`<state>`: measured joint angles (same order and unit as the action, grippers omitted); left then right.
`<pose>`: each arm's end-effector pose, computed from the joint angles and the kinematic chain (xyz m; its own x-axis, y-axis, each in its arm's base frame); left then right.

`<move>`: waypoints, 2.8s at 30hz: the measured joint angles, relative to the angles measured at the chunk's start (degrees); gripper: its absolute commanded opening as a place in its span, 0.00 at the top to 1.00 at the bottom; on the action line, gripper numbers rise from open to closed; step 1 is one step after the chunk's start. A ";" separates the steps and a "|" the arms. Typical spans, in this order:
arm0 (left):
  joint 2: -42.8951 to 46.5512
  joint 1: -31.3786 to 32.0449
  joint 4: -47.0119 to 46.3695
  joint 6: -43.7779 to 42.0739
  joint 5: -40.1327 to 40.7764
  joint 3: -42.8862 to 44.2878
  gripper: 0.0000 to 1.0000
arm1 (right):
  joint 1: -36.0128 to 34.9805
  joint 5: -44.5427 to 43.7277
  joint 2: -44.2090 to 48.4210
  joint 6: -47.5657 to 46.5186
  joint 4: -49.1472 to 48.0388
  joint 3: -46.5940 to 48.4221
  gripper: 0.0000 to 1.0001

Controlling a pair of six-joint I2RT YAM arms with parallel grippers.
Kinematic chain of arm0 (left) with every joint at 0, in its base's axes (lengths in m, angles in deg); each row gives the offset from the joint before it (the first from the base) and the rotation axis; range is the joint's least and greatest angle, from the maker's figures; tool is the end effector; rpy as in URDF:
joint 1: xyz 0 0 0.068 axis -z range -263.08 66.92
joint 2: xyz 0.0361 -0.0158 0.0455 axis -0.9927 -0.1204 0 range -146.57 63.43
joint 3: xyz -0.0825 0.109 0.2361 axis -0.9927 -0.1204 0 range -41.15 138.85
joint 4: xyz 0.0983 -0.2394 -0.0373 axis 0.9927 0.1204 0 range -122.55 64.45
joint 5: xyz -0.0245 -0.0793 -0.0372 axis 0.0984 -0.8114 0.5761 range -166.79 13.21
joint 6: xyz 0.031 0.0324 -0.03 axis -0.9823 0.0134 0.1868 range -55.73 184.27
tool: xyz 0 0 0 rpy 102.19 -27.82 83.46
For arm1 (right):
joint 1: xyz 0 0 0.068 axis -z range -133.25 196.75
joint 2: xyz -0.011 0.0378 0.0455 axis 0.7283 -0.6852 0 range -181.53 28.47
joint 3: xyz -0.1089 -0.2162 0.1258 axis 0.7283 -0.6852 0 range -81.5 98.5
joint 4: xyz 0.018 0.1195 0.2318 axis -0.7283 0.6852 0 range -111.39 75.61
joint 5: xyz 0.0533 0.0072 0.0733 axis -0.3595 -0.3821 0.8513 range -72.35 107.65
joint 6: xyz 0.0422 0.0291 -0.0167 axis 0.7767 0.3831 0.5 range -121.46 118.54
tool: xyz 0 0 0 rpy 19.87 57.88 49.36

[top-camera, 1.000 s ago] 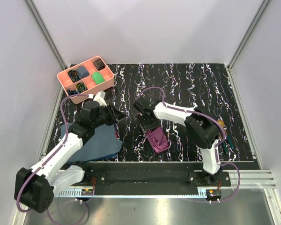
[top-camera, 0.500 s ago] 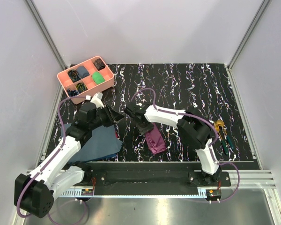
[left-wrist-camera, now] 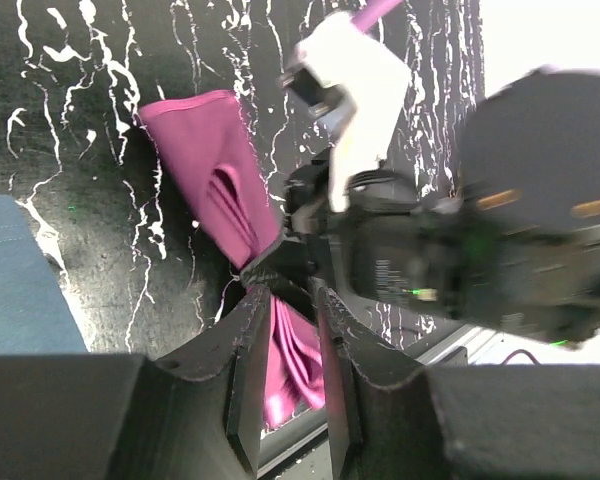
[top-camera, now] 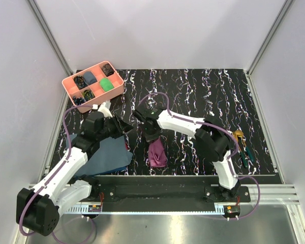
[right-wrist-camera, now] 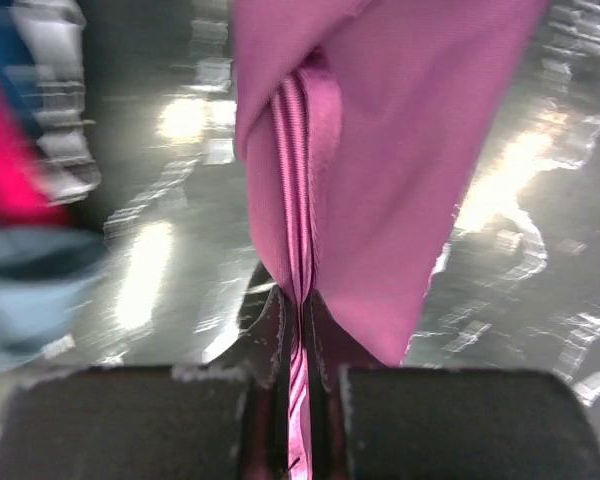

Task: Fold the napkin into a case and place the utensils inside
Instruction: Turn over the smaller rectangle-folded napkin at the center of the board, then pick up the fork from the center of the board.

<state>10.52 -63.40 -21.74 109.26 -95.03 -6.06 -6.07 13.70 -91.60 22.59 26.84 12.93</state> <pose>0.1913 -0.0802 0.2546 -0.7281 -0.4527 -0.5147 0.0902 0.6811 -0.7266 0.2615 0.3406 0.1849 -0.8493 -0.4469 -0.2808 -0.4787 0.8764 0.0528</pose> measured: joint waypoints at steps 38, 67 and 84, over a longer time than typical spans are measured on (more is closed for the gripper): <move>-22.45 3.13 -4.33 -0.66 -0.92 5.46 0.74 | 31.45 42.93 11.32 -1.75 -29.31 -29.31 0.38; -27.78 7.13 -11.91 1.14 -4.07 8.26 0.75 | 14.69 21.59 22.95 0.13 -23.26 -39.26 0.52; -21.57 7.13 -8.31 0.02 -2.99 8.26 0.73 | 8.94 24.46 27.26 13.33 -30.38 -42.40 0.53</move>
<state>-11.05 -56.28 -30.05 109.28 -98.03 2.20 2.87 38.16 -64.35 35.93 -3.54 -29.47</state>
